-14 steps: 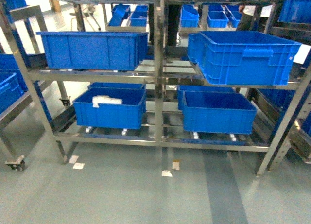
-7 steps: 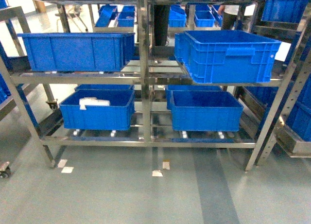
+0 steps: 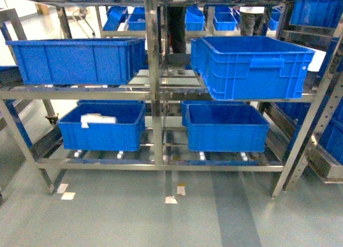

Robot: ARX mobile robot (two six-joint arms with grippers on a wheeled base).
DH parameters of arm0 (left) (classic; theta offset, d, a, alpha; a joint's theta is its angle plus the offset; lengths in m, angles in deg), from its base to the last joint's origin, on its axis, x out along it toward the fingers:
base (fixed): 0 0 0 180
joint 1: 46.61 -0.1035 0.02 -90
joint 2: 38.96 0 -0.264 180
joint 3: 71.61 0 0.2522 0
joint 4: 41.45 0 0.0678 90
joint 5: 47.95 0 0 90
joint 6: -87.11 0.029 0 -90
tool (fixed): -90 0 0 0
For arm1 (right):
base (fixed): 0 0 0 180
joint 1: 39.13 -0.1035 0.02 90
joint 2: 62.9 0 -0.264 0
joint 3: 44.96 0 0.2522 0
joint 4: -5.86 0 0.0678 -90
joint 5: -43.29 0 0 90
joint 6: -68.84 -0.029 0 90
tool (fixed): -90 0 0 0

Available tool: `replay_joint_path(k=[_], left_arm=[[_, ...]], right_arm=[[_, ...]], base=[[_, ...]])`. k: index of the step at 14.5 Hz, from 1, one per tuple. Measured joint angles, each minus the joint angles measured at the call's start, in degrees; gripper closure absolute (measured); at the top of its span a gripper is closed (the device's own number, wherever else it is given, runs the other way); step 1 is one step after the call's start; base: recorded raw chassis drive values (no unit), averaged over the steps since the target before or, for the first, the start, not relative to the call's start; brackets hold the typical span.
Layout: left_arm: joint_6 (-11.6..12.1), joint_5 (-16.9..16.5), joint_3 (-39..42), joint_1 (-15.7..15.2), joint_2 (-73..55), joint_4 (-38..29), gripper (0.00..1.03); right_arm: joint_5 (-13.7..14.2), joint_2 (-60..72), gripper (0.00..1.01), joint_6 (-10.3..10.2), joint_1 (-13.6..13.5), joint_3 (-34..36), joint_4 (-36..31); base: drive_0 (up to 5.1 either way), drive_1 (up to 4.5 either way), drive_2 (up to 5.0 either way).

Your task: Pick red block from blue box to shelf

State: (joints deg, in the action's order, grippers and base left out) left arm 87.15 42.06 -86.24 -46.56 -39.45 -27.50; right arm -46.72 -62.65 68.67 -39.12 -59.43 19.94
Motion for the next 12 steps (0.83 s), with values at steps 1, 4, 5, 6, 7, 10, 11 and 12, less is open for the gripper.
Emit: replay_joint_path(k=[1,4,5,6,7,10,11,12], left_arm=[[0.0,0.0,0.0,0.0,0.0,0.0,0.05],[0.0,0.0,0.0,0.0,0.0,0.1,0.05],[0.0,0.2,0.0,0.0,0.0,0.0,0.05],[0.0,0.1,0.0,0.0,0.0,0.0,0.05],[0.0,0.0,0.0,0.0,0.0,0.0,0.05],[0.0,0.0,0.0,0.0,0.0,-0.2,0.05],[0.0,0.0,0.0,-0.1,0.0,0.0,0.05],[0.0,0.0,0.0,-0.1,0.0,0.2,0.05]], right_arm=[[0.0,0.0,0.72,0.0,0.0,0.0,-0.1],[0.0,0.0,0.72,0.0,0.0,0.0,0.1],[0.0,0.0,0.72,0.0,0.0,0.0,-0.2],[0.0,0.0,0.72,0.0,0.0,0.0,-0.2],[0.0,0.0,0.72,0.0,0.0,0.0,0.0],[0.0,0.0,0.72,0.0,0.0,0.0,0.0],[0.0,0.0,0.72,0.0,0.0,0.0,0.0],[0.0,0.0,0.72,0.0,0.0,0.0,-0.1]], base=[[0.2,4.05,-3.6],[0.1,3.97,-3.7],[0.0,3.89,-3.8],[0.1,3.97,-3.7],[2.8,2.32,-4.9],[1.1,3.25,-4.4],[0.1,4.32,-4.0],[0.2,4.43,-3.9]])
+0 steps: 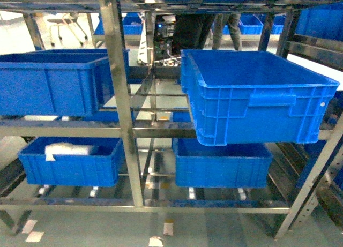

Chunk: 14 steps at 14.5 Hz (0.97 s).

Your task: Pick red block from blue box to shelf

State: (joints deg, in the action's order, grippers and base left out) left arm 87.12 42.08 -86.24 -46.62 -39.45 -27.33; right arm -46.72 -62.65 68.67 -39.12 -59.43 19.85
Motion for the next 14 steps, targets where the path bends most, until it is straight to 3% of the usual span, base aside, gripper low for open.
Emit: replay_joint_path(k=[14], left_arm=[[0.0,0.0,0.0,0.0,0.0,-0.2,0.05]], right_arm=[[0.0,0.0,0.72,0.0,0.0,0.0,0.0]], base=[[0.2,4.36,-4.1]])
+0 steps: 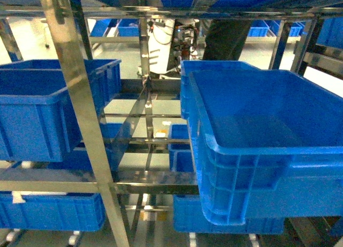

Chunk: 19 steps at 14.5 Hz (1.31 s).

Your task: Pick red block from blue box to shelf

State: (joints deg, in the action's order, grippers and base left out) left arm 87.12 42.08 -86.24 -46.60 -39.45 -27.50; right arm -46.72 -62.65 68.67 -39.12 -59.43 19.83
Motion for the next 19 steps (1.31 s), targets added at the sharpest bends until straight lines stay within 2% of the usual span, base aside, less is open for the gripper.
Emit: replay_joint_path(k=[5,12,19], left_arm=[[0.0,0.0,0.0,0.0,0.0,0.1,0.05],[0.0,0.0,0.0,0.0,0.0,0.0,0.05],[0.0,0.0,0.0,0.0,0.0,0.0,0.05]], right_arm=[[0.0,0.0,0.72,0.0,0.0,0.0,0.0],[0.0,0.0,0.72,0.0,0.0,0.0,0.1],[0.0,0.0,0.72,0.0,0.0,0.0,0.1]], base=[[0.0,4.25,-4.2],[0.0,2.27,-2.2],[0.0,0.0,0.0]])
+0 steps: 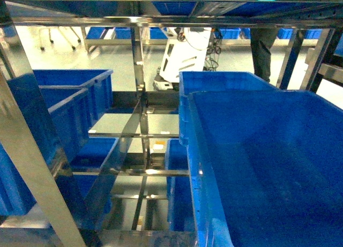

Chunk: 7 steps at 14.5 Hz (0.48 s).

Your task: Pick red block from blue box to shelf

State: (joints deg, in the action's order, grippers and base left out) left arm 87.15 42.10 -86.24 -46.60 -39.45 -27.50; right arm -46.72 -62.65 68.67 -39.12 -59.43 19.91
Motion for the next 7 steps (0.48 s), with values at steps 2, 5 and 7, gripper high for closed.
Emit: replay_joint_path(k=[2,5,7], left_arm=[[0.0,0.0,0.0,0.0,0.0,0.0,0.05],[0.0,0.0,0.0,0.0,0.0,0.0,0.05],[0.0,0.0,0.0,0.0,0.0,0.0,0.05]], right_arm=[[0.0,0.0,0.72,0.0,0.0,0.0,0.0],[0.0,0.0,0.72,0.0,0.0,0.0,0.0],[0.0,0.0,0.72,0.0,0.0,0.0,0.0]], base=[[0.0,0.0,0.0],[0.0,0.0,0.0],[0.0,0.0,0.0]])
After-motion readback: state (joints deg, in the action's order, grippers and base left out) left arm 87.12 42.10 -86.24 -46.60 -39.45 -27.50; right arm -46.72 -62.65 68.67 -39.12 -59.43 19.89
